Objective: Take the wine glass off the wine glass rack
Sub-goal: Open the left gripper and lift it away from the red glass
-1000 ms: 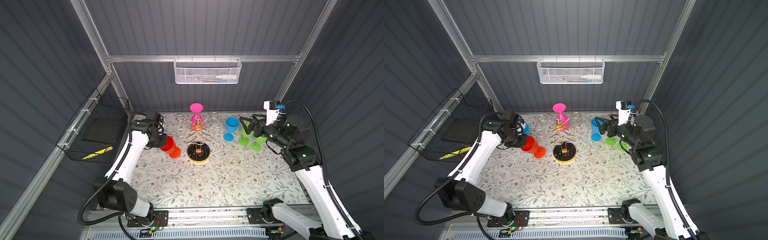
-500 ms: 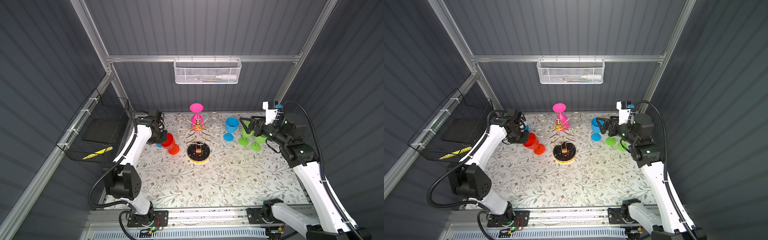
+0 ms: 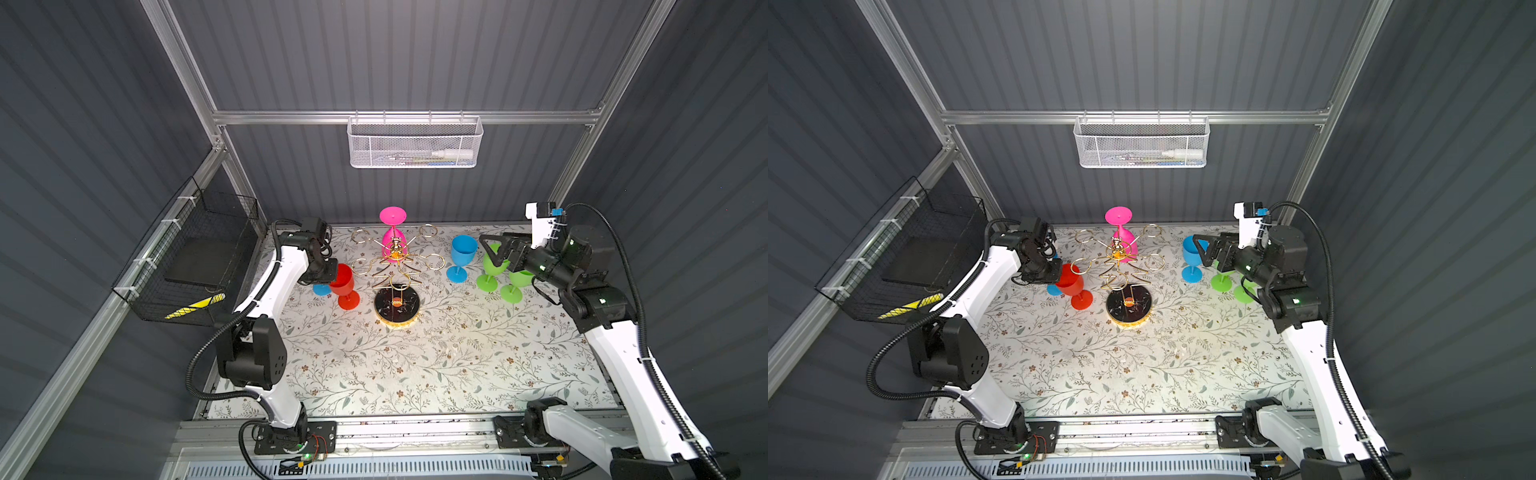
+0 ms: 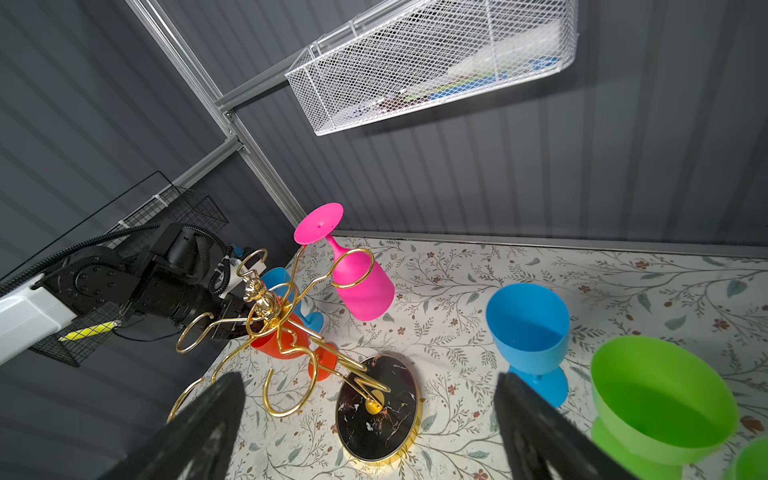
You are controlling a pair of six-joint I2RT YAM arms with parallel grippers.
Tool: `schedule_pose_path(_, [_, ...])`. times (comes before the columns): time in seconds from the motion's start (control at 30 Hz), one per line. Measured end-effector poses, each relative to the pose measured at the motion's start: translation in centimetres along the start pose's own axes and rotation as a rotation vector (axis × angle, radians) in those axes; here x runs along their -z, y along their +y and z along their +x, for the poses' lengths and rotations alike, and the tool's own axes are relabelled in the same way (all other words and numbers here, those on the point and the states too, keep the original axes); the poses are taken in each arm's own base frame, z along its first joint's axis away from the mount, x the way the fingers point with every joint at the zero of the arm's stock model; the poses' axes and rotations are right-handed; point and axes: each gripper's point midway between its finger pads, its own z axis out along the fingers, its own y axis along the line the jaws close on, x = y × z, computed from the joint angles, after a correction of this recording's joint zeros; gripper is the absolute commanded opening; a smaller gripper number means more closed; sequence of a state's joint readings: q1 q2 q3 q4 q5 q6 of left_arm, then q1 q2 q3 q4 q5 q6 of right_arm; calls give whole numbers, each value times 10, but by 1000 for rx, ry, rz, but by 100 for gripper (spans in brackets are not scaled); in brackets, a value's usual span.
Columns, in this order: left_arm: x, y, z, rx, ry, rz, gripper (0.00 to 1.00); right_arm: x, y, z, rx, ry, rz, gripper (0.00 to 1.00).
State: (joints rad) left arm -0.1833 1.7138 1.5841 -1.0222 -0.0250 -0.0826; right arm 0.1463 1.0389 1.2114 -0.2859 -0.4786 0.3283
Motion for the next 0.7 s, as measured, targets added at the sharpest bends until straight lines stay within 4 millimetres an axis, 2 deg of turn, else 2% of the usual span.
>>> schedule_pose_path(0.2, [4,-1,-6,0,-22,5,28,0,0,0,-7,2,-7,96])
schedule_pose_path(0.4, [22,-4,-15,1,-77,17,38,1,-1,-1,-9,0,-4,96])
schedule_pose_path(0.6, [66,-5,-28,9,-195,26,54,1,-4,3,-15,6,2,97])
schedule_pose_path(0.7, [108,-10,-43,19,-304,55,59,2,-6,5,-18,8,7,97])
